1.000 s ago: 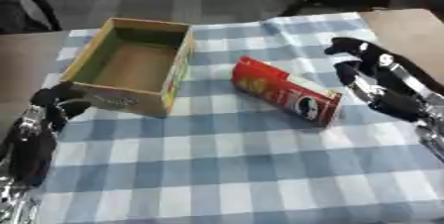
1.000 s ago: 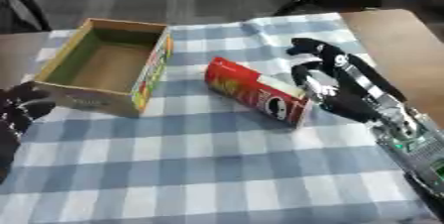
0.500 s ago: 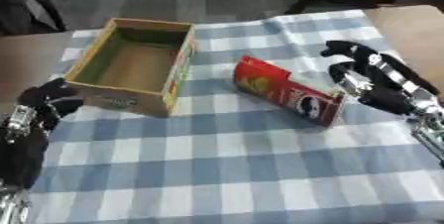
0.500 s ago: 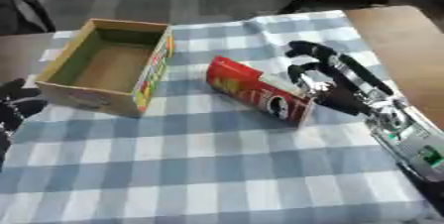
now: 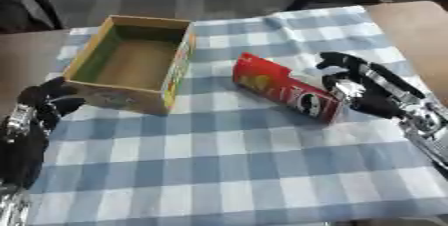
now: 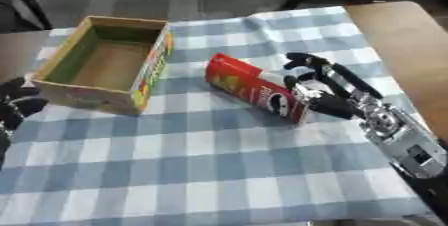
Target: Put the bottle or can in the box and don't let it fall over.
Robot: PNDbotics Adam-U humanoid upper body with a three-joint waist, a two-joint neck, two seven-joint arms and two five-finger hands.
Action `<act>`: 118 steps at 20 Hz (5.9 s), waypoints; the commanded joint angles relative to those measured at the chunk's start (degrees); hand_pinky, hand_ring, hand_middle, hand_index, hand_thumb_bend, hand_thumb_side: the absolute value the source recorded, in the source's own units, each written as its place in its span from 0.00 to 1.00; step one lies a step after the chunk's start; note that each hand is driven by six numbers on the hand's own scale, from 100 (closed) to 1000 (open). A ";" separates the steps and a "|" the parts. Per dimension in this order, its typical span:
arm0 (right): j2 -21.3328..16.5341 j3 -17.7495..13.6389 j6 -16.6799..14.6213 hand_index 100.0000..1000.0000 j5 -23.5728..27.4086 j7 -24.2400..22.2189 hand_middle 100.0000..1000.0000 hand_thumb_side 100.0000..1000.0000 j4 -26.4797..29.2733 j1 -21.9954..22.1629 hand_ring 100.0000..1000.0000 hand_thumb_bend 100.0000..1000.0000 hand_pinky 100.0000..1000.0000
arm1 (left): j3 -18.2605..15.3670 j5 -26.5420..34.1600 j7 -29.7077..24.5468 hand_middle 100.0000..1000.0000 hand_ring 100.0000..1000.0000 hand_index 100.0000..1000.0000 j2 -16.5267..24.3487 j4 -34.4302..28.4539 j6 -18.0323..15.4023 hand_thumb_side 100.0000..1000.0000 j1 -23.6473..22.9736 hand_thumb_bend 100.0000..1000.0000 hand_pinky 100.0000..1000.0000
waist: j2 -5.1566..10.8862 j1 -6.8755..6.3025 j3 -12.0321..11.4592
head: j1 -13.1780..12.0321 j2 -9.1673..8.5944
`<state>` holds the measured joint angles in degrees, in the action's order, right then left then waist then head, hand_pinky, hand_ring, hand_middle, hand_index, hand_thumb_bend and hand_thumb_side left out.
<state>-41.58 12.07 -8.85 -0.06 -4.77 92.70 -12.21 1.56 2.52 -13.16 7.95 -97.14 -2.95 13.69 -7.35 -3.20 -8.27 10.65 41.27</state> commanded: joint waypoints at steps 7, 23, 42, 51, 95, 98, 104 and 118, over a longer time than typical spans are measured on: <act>-0.61 0.07 -0.61 0.95 -7.02 2.03 0.81 0.63 -2.29 -0.94 0.98 0.07 0.84 | -0.07 0.05 -0.24 0.71 0.72 0.89 0.18 -1.09 -0.06 0.95 0.58 0.11 0.86 | -0.15 -0.52 0.11 | -0.29 0.18; 0.13 1.23 -0.48 0.97 -17.62 5.00 0.81 0.56 -4.19 -1.03 0.96 0.08 0.84 | -0.09 0.04 -0.35 0.71 0.72 0.89 0.10 -1.13 -0.08 0.95 0.60 0.11 0.86 | -0.16 -0.61 0.22 | -0.46 0.25; 1.00 2.35 0.40 0.97 -22.89 4.74 0.82 0.46 -7.69 -1.58 0.94 0.07 0.83 | -0.11 0.10 -0.42 0.70 0.71 0.89 0.06 -1.15 -0.10 0.95 0.67 0.11 0.86 | -0.23 -0.76 0.13 | -0.62 0.35; 1.45 2.64 0.83 0.97 -27.12 4.07 0.83 0.36 -9.86 -1.38 0.93 0.05 0.83 | -0.08 0.13 -0.49 0.70 0.71 0.89 0.01 -1.17 -0.12 0.95 0.79 0.11 0.86 | -0.32 -0.79 -0.06 | -0.63 0.24; 0.66 1.50 -0.79 0.33 -27.65 16.45 0.16 0.00 -3.25 -0.75 0.40 0.00 0.14 | -0.12 -0.10 -0.64 0.70 0.71 0.88 -0.12 -1.21 -0.16 0.96 0.63 0.11 0.87 | -0.70 -0.96 0.48 | -1.05 0.33; -0.21 1.08 -0.40 0.33 -26.11 17.37 0.16 0.00 0.84 -0.50 0.40 0.00 0.14 | -0.12 -0.12 -0.64 0.70 0.71 0.89 -0.10 -1.19 -0.16 0.96 0.58 0.10 0.87 | -0.66 -0.96 0.62 | -1.06 0.35; -2.42 -0.20 1.48 0.32 -21.76 17.73 0.16 0.00 8.83 0.28 0.39 0.00 0.14 | -0.16 -0.15 -0.61 0.70 0.71 0.88 0.02 -1.17 -0.17 0.96 0.53 0.10 0.87 | -0.56 -0.85 0.83 | -1.00 0.26; -11.17 -4.10 3.30 0.35 -15.36 14.87 0.20 0.00 20.80 1.00 0.41 0.00 0.16 | 1.40 1.75 -1.76 0.70 0.71 0.88 0.59 -2.82 -0.51 0.94 5.81 0.11 0.87 | -2.13 1.14 -6.86 | 6.91 -4.63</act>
<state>-50.37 9.22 -5.51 -16.05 10.46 111.78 -10.59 2.73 3.82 -14.54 7.52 -98.63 -3.32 18.71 -9.55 -2.96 -15.85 16.48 37.85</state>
